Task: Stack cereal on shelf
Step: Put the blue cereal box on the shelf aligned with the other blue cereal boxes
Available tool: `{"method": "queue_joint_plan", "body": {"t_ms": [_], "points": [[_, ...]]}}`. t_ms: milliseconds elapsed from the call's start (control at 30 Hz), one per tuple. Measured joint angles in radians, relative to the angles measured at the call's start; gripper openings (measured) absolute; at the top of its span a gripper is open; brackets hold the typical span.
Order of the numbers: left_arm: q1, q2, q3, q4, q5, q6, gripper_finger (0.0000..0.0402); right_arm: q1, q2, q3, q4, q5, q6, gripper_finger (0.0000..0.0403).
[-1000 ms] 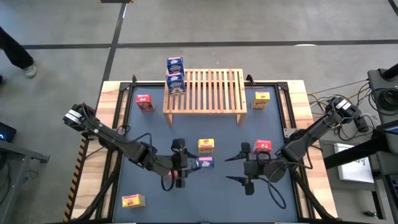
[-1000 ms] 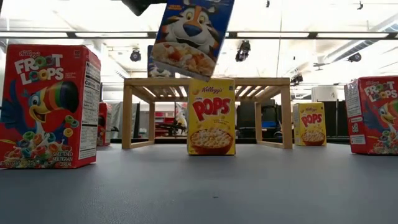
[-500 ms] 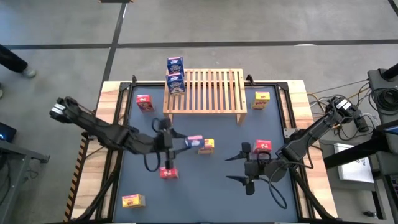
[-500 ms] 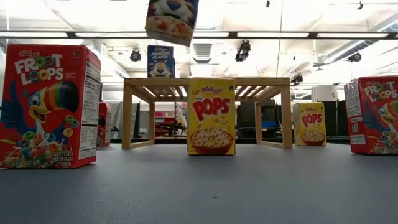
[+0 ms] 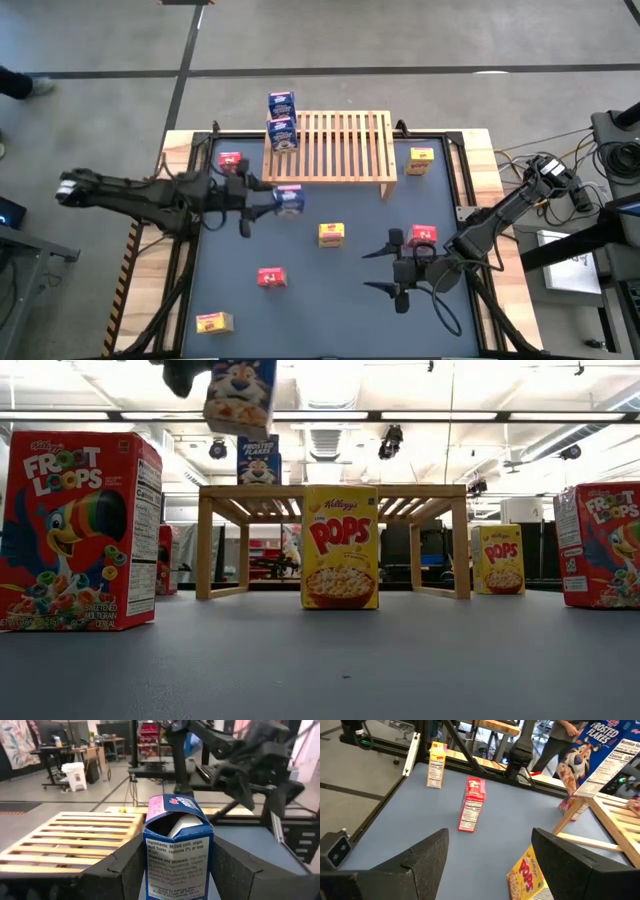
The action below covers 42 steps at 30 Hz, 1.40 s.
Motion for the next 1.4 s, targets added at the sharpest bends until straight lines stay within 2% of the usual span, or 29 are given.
{"method": "queue_joint_plan", "body": {"t_ms": [267, 367, 567, 833, 1100, 1400], "points": [[0.263, -0.11, -0.062, -0.004, 0.215, 0.016, 0.0181, -0.011, 0.0, 0.0, 0.007, 0.006, -0.02, 0.0274], [0.338, -0.104, -0.073, 0.016, 0.296, 0.026, 0.0181, -0.025, 0.001, 0.0, 0.007, 0.006, -0.02, 0.0274], [0.433, -0.075, -0.124, 0.144, 0.382, 0.068, 0.0181, -0.034, 0.002, 0.0, 0.007, 0.005, -0.021, 0.0274], [0.576, -0.025, -0.171, 0.287, 0.515, 0.031, 0.0181, -0.034, 0.002, 0.0, 0.007, 0.005, -0.025, 0.0274], [0.668, 0.076, -0.218, 0.45, 0.618, -0.02, 0.0181, -0.034, 0.002, 0.0, 0.007, 0.005, -0.025, 0.0274], [0.696, 0.167, -0.218, 0.551, 0.647, -0.02, 0.0181, -0.034, 0.002, 0.0, 0.007, 0.005, -0.028, 0.0274]]}}
